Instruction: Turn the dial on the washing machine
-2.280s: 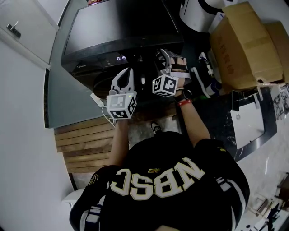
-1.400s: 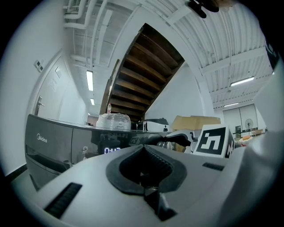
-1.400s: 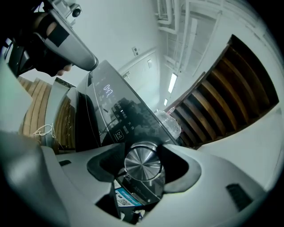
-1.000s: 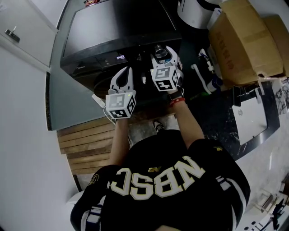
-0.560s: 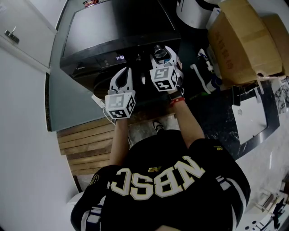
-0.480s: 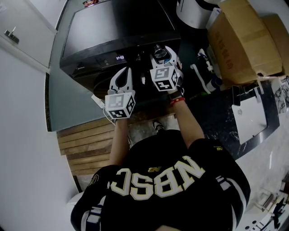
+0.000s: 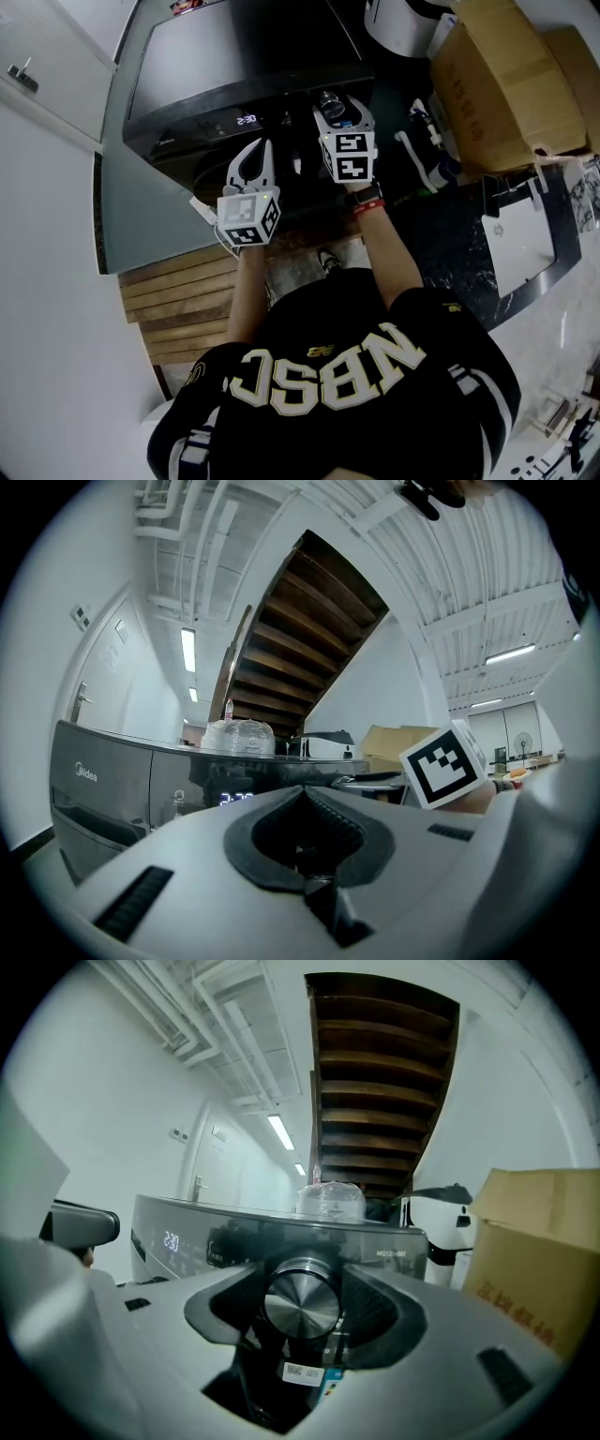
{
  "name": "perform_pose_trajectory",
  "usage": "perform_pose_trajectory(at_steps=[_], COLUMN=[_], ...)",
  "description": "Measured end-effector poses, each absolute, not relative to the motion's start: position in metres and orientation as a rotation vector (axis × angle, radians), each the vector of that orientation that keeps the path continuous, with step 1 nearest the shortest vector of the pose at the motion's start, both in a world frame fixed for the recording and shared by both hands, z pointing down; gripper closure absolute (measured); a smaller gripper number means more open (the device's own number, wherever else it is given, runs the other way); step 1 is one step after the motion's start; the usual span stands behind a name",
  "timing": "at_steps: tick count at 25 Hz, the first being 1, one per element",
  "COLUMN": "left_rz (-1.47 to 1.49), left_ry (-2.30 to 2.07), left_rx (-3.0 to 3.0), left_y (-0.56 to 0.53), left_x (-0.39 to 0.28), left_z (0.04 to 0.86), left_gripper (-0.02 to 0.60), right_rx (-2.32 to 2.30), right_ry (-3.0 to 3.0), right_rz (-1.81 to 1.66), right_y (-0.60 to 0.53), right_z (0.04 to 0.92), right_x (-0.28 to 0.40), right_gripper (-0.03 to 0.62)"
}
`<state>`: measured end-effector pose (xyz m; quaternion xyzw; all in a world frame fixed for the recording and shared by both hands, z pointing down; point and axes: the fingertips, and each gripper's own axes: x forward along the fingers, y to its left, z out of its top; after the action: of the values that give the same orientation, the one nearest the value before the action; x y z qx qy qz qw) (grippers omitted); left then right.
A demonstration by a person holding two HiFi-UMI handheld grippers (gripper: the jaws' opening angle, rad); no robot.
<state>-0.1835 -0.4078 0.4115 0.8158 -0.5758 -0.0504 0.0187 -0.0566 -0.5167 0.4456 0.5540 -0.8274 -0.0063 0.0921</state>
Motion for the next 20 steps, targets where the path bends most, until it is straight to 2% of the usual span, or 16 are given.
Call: perform_pose_trajectory(at_steps=[15, 20], left_rz=[-0.149, -0.145], left_ry=[-1.800, -1.810], left_rx=[2.532, 2.530], left_y=[-0.407, -0.407], left_x=[-0.180, -0.180], left_z=[0.411, 0.410], left_gripper=[0.568, 0.568], right_rx=[1.649, 1.783], right_ry=[-2.458, -2.635], right_rz=[-0.035, 0.482], right_y=[-0.516, -0.522], right_z=[0.446, 0.453], right_x=[-0.056, -0.044], right_gripper=[0.326, 0.326])
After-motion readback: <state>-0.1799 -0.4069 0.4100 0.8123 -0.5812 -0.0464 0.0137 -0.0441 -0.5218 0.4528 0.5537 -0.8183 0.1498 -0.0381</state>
